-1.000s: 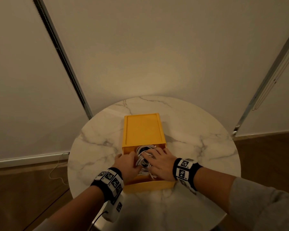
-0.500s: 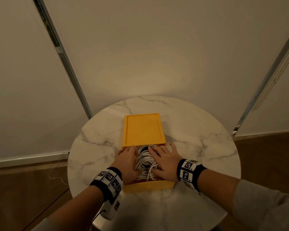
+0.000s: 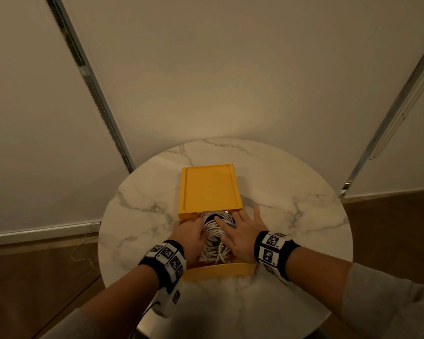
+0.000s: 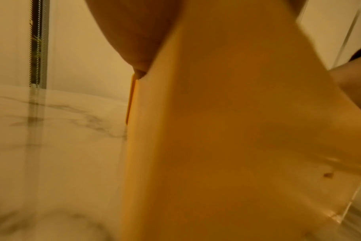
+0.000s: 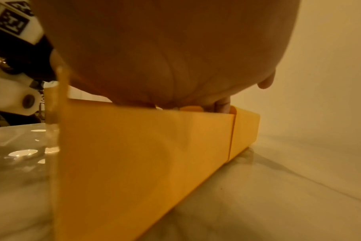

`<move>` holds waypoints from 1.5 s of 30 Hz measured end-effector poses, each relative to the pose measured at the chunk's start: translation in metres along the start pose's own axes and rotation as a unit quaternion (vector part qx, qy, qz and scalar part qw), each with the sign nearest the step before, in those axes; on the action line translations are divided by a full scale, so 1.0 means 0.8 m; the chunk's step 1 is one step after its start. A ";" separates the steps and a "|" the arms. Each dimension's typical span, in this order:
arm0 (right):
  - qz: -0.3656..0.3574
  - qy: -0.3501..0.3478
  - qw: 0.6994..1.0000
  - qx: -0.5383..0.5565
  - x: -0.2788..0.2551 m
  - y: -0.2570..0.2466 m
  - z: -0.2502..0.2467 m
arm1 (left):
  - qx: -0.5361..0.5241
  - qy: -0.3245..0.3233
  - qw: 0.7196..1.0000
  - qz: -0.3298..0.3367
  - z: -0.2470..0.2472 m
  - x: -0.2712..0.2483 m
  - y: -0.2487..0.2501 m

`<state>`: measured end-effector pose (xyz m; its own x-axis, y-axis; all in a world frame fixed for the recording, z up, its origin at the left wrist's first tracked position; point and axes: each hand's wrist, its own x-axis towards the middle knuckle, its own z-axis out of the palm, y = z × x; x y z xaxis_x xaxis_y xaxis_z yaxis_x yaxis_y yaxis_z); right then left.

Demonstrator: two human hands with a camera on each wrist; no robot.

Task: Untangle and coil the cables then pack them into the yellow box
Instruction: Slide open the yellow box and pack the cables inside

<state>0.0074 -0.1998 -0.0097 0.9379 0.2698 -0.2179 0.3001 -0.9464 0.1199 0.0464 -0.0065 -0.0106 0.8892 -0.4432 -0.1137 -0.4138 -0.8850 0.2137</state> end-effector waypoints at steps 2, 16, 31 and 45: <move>-0.004 -0.010 1.000 -0.016 0.002 -0.002 -0.007 | 0.016 -0.010 1.000 0.002 -0.004 0.001 0.000; -0.012 -0.106 0.981 -0.161 0.023 -0.030 -0.047 | 0.131 -0.038 0.991 -0.013 0.001 0.009 0.000; 0.041 -0.019 0.999 0.025 0.016 -0.017 -0.008 | 0.095 -0.021 0.995 -0.034 0.017 0.013 -0.008; 0.076 0.002 0.992 0.098 0.021 -0.021 0.010 | 0.036 0.034 0.998 -0.025 -0.017 -0.032 0.024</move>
<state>0.0165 -0.1809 -0.0234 0.9704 0.1222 -0.2084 0.1164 -0.9924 -0.0397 0.0185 -0.0104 0.0093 0.9196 -0.3889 -0.0557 -0.3787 -0.9152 0.1382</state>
